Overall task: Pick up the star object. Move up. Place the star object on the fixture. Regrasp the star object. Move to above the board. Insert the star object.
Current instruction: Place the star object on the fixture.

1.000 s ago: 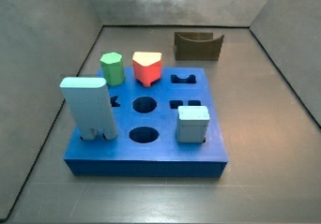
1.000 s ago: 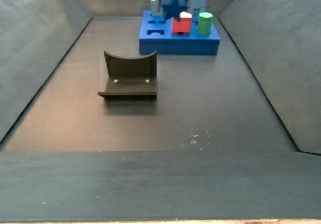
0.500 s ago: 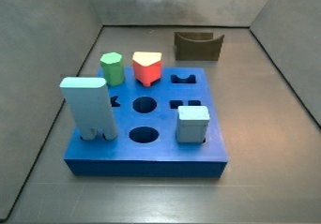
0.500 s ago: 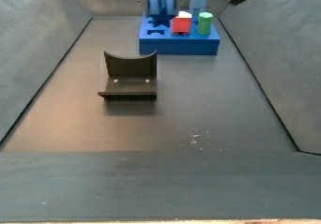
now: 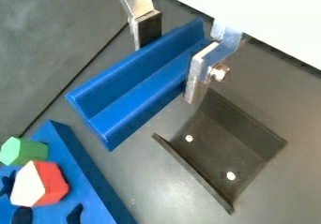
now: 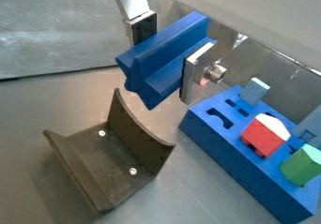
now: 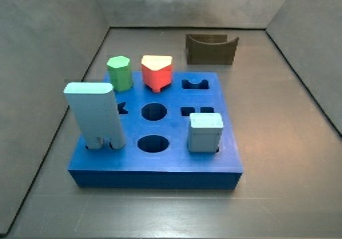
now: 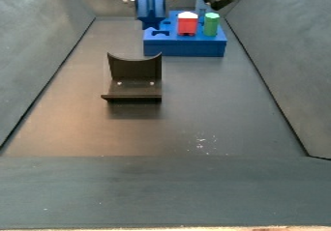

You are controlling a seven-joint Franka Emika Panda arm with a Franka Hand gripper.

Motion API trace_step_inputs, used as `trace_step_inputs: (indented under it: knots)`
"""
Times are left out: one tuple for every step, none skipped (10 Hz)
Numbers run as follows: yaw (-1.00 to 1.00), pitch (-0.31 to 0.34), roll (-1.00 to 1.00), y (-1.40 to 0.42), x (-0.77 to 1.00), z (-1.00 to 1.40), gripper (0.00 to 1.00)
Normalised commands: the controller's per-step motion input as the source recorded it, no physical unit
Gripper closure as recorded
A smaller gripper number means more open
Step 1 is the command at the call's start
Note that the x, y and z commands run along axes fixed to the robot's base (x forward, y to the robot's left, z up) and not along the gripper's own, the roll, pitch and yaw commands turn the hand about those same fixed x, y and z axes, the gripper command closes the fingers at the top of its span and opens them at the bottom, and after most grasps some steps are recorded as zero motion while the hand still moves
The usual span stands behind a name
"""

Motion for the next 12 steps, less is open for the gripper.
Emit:
trace_step_inputs:
  knots:
    - [-0.07,0.075,-0.18,0.04,0.54,-0.02,1.0]
    - [-0.07,0.08,-0.18,0.04,0.51,-0.01,1.0]
    - [-0.06,0.092,-0.18,0.04,0.44,-0.01,1.0]
    - [-0.06,0.099,-0.18,0.04,0.39,-0.02,1.0]
    - [-0.06,0.107,-0.18,0.04,0.33,-0.01,1.0]
    - [-0.06,0.109,-0.17,0.04,0.3,-0.01,1.0]
    - [-0.05,0.113,-0.17,0.04,0.25,-0.01,1.0]
    - [-0.05,0.118,-0.17,0.04,0.22,-0.01,1.0]
    - [-0.05,0.122,-0.17,0.04,0.19,-0.01,1.0]
    - [-0.11,0.041,-1.0,0.07,0.15,-1.0,1.0]
    - [-0.12,0.039,-1.0,0.08,0.15,-1.0,1.0]
    - [-0.12,0.052,-1.0,0.09,0.15,-1.0,1.0]
